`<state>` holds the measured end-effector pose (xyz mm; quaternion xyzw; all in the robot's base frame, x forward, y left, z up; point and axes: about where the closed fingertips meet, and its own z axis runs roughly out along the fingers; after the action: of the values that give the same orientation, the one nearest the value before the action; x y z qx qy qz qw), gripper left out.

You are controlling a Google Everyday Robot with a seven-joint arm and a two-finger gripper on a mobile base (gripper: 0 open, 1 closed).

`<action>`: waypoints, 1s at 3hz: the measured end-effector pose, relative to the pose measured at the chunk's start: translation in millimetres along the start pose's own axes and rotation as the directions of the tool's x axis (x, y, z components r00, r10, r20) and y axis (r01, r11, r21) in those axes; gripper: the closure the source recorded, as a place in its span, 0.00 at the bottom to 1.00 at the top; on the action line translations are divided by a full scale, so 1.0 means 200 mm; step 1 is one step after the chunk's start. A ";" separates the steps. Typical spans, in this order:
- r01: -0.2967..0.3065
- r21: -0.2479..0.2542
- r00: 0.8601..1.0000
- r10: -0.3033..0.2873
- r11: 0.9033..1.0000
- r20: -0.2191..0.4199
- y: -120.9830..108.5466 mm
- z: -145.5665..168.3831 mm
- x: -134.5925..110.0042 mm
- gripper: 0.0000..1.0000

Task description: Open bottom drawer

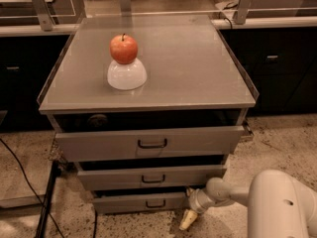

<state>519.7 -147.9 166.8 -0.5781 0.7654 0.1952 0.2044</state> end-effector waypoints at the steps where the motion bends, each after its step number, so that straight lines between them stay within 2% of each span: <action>1: 0.000 0.000 1.000 0.000 1.000 0.000 0.00 -0.02 -0.01 0.00; 2: -0.031 -0.042 0.999 0.030 0.999 -0.022 0.05 -0.03 0.01 0.00; 3: -0.031 -0.043 0.999 0.031 0.999 -0.022 0.05 -0.04 0.00 0.00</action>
Offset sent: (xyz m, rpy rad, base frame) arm -0.0396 -0.0168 0.0050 -0.0290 0.2082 -0.0074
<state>508.8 -150.2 174.9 -0.5725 0.7720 0.2087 0.1808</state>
